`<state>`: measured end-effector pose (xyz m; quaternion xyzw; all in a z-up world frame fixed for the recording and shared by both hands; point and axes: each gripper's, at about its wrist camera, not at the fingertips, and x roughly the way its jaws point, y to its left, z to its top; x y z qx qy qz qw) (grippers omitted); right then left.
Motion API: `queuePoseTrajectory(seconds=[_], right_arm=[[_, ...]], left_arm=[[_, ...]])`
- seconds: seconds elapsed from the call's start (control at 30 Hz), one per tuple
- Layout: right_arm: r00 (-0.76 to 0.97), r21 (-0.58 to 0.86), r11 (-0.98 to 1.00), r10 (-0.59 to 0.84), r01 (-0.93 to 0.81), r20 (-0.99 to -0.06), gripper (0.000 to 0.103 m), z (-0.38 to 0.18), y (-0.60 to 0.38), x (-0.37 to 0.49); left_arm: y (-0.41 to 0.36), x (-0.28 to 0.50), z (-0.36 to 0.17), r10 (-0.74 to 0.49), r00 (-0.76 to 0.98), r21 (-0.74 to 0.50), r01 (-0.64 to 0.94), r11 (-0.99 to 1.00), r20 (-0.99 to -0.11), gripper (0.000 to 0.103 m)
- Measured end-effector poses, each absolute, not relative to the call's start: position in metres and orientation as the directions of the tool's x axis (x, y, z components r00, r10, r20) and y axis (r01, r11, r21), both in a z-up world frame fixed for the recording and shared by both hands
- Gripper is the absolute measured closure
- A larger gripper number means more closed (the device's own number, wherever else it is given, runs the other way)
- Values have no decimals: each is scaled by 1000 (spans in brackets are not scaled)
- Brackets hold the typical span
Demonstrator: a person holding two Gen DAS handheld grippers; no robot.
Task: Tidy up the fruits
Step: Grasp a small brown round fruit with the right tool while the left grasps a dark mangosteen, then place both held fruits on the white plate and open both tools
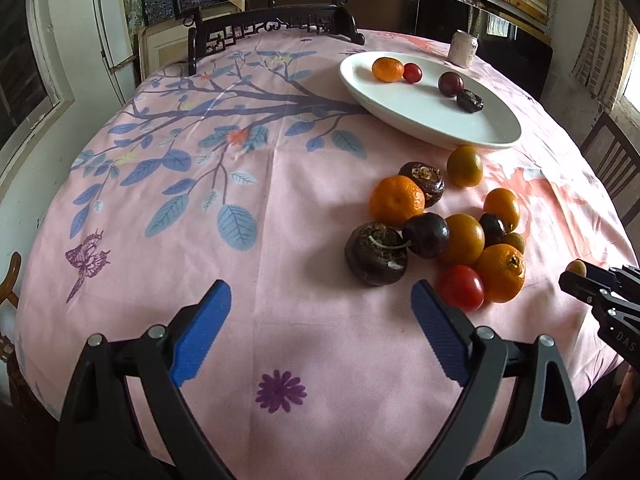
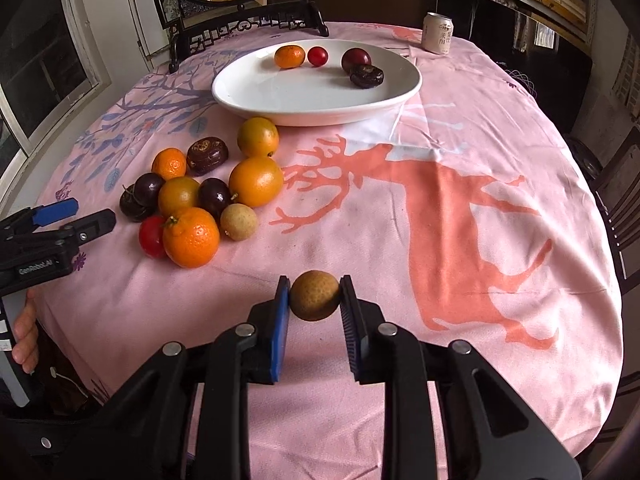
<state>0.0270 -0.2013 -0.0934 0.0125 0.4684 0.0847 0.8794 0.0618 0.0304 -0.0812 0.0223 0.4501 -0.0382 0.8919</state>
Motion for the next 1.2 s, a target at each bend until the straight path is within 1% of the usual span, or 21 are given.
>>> queuePoseTrajectory(seconds=[0.1, 0.17, 0.2, 0.3, 0.33, 0.37, 0.43, 0.7, 0.9, 1.2], right_arm=[[542, 130, 983, 178, -126, -821, 78, -93, -206, 26], [546, 132, 984, 176, -120, -819, 78, -92, -208, 25], [548, 136, 984, 178, -118, -817, 78, -91, -209, 25], [552, 140, 984, 180, -114, -814, 78, -88, -211, 25], [552, 141, 984, 180, -113, -814, 78, -88, -211, 25], [551, 142, 983, 182, -114, -814, 78, -88, -211, 25], [552, 143, 982, 186, -120, -813, 78, -87, -209, 25], [566, 157, 975, 220, -159, -795, 78, -77, -198, 27], [573, 157, 974, 225, -165, -788, 78, -73, -196, 28], [578, 169, 970, 241, -176, -780, 78, -71, -198, 35]], left_arm=[[22, 73, -94, -60, 564, -3, 102, 995, -823, 11], [17, 80, -100, -64, 556, -7, 104, 995, -829, 15], [15, 82, -101, -50, 570, 10, 102, 995, -820, 16], [11, 86, -99, -60, 596, 8, 111, 994, -801, 39], [10, 86, -97, -66, 604, 4, 114, 993, -794, 64], [11, 86, -96, -67, 605, 2, 112, 994, -793, 63], [16, 85, -94, -107, 595, -47, 115, 992, -796, 63], [32, 60, -71, -150, 618, -110, 103, 989, -772, 63], [28, 50, -53, -191, 635, -132, 140, 981, -749, 63], [14, 53, -43, -217, 627, -140, 171, 975, -748, 63]])
